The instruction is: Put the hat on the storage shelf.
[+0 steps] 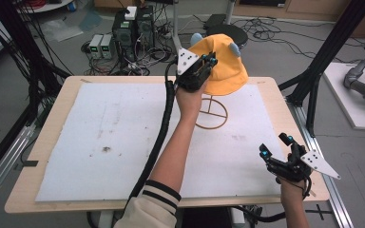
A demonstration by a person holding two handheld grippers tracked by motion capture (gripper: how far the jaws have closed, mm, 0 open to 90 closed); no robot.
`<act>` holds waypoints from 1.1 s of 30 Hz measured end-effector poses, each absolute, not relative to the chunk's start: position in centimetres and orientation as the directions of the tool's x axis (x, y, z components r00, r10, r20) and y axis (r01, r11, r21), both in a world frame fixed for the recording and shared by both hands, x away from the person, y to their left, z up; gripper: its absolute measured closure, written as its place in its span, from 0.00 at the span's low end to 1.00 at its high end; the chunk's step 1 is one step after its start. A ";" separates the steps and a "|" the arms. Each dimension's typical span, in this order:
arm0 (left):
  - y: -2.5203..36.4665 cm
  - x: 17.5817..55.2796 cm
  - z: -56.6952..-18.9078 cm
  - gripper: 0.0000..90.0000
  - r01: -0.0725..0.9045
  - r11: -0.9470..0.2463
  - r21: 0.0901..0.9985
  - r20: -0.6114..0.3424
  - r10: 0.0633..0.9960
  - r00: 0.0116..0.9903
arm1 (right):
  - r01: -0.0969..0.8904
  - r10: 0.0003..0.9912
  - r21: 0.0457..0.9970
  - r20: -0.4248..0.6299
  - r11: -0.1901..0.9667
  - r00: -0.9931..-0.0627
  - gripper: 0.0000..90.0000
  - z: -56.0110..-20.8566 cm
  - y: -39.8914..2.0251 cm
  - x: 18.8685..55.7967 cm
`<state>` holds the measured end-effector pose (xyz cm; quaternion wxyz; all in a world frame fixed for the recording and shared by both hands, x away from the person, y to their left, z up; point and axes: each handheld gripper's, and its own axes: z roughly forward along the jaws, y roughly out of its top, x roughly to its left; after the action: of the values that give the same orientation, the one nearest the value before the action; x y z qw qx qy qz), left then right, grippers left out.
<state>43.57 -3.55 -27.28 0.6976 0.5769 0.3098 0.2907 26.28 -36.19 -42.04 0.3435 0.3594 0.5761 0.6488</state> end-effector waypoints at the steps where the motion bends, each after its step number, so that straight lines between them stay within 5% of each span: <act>1: -3.6 43.6 -27.5 0.98 -0.042 0.162 0.986 -0.098 0.762 0.640 | -0.032 0.860 0.994 0.071 -0.101 -0.505 0.13 -42.0 -36.2 26.3; 14: -3.5 43.5 -29.5 0.95 -0.036 0.124 0.992 -0.074 0.771 0.632 | -0.026 0.857 0.996 0.064 -0.090 -0.511 0.13 -42.1 -36.0 26.4; 22: -2.9 43.8 -29.4 0.56 -0.010 0.150 0.989 -0.112 0.780 0.615 | -0.018 0.859 0.996 0.069 -0.091 -0.508 0.13 -42.2 -35.9 26.4; 33: -0.4 42.6 -28.2 0.23 -0.081 0.091 0.992 -0.027 0.811 0.585 | -0.029 0.860 0.996 0.057 -0.083 -0.506 0.13 -42.2 -36.0 26.5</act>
<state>42.64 -0.36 -28.25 0.6700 0.5860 0.3111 0.3329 26.50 -36.02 -42.16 0.3455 0.3571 0.5822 0.6436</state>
